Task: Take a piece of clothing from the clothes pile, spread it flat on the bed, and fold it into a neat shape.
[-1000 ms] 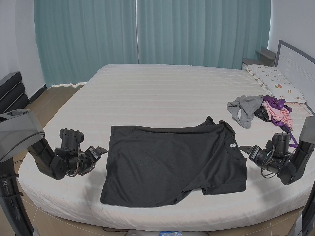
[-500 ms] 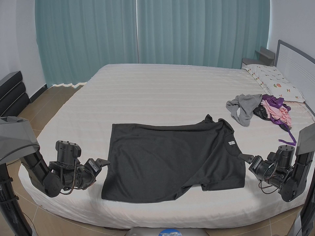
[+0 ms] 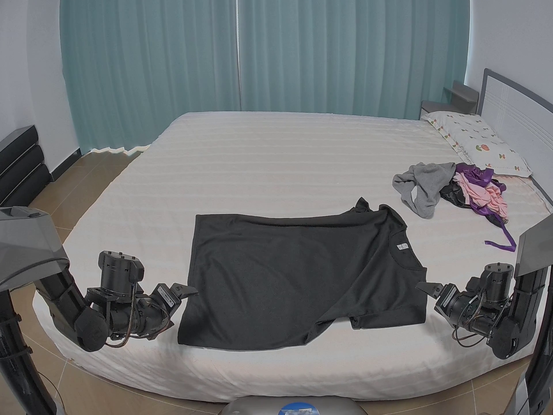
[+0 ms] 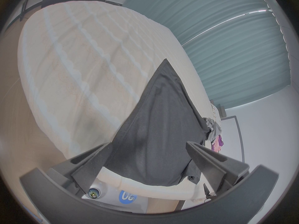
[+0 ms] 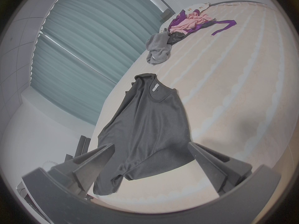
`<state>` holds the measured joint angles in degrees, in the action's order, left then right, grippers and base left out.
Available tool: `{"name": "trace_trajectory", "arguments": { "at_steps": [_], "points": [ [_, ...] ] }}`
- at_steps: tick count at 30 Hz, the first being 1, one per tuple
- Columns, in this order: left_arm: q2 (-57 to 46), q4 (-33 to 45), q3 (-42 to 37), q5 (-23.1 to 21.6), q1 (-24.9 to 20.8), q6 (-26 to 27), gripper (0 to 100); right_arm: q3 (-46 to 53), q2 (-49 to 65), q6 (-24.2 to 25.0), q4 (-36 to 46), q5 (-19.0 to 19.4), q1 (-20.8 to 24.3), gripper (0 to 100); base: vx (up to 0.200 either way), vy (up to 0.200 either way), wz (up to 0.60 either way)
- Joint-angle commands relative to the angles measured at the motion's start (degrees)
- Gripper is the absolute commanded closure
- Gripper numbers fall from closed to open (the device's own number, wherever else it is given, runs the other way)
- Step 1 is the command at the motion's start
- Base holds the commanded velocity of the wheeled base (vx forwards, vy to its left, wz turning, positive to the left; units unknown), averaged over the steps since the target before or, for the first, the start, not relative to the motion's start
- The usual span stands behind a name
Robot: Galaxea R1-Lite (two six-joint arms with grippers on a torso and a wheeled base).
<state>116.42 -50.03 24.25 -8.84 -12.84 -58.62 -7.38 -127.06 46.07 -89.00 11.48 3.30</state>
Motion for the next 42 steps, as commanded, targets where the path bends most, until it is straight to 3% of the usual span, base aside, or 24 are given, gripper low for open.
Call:
{"name": "trace_trajectory", "arguments": {
  "at_steps": [1, 5, 14, 23, 27, 35, 42],
  "points": [
    [-0.3, 0.0, -0.2, 0.0, -0.3, -0.1, 0, 0.3, -0.7, 0.1, -0.8, 0.0, 0.1, 0, 0.000, -0.200, 0.00],
    [-0.4, 0.0, -0.9, 0.0, -0.7, 0.4, 0, 0.3, -0.8, -0.1, -0.8, -0.2, 0.1, 0, 0.000, -0.200, 0.00],
    [-0.4, -1.2, -1.4, 0.5, -1.1, 0.2, 0, 1.0, -0.9, -0.3, -0.8, -0.4, 0.5, 0, 0.000, 0.000, 0.00],
    [-1.4, -1.6, -4.2, 0.8, -0.9, 0.7, 0, 1.6, -0.9, -0.3, -0.8, -0.5, 2.1, 0, -0.200, 0.000, 0.00],
    [-0.8, -1.5, -3.9, 1.1, -0.8, 1.1, 0, 1.8, -1.1, -0.1, -0.8, -0.5, 2.1, 0, 0.000, 0.000, 0.00],
    [5.9, -1.4, -0.9, 8.0, -0.8, 3.7, 0, 1.8, -1.4, -0.1, -0.8, -0.5, 2.1, 0, 0.000, 0.000, 0.00],
    [9.3, -1.3, 0.5, 10.9, -0.9, 5.0, 0, 1.7, -2.5, -0.5, -0.8, -0.6, 2.1, 0, 0.000, 0.000, 0.00]
  ]
}}
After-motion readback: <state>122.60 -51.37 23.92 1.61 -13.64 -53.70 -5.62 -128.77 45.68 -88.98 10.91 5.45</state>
